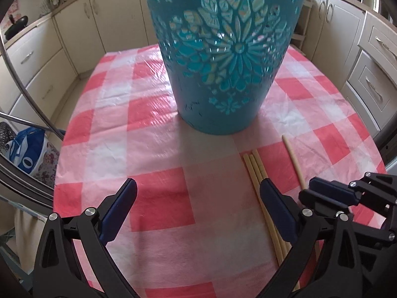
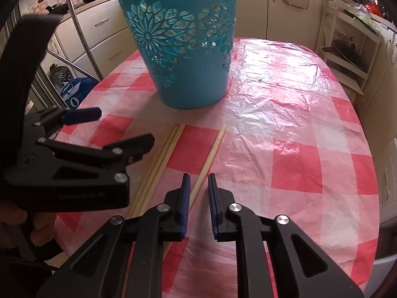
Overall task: Organize utensils
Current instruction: 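Move both grippers back down to the remaining wooden sticks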
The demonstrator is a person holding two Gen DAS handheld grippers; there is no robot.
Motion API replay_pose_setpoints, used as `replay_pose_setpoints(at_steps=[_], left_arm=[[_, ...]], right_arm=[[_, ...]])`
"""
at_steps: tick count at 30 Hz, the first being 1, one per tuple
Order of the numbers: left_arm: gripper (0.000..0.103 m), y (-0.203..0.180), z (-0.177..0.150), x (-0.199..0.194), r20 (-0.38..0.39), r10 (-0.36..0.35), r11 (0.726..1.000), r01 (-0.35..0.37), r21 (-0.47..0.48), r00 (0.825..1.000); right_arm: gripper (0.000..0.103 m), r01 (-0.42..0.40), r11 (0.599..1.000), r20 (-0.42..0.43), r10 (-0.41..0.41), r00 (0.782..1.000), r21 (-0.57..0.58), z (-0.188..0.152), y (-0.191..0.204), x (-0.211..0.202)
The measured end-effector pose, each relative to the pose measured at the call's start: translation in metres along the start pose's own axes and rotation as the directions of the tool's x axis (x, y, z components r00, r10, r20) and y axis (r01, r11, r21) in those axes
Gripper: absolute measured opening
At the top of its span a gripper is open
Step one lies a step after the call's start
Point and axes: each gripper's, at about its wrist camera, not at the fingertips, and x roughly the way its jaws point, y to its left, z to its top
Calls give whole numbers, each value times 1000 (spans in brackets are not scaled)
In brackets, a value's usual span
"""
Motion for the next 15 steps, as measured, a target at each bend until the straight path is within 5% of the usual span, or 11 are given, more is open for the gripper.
replay_pose_setpoints(at_steps=[15], left_arm=[[95,0,1,6,-18,-24,999,24,-30,1000]], right_arm=[[16,-11,1000,-3,11,1000,7,0,-4,-2]])
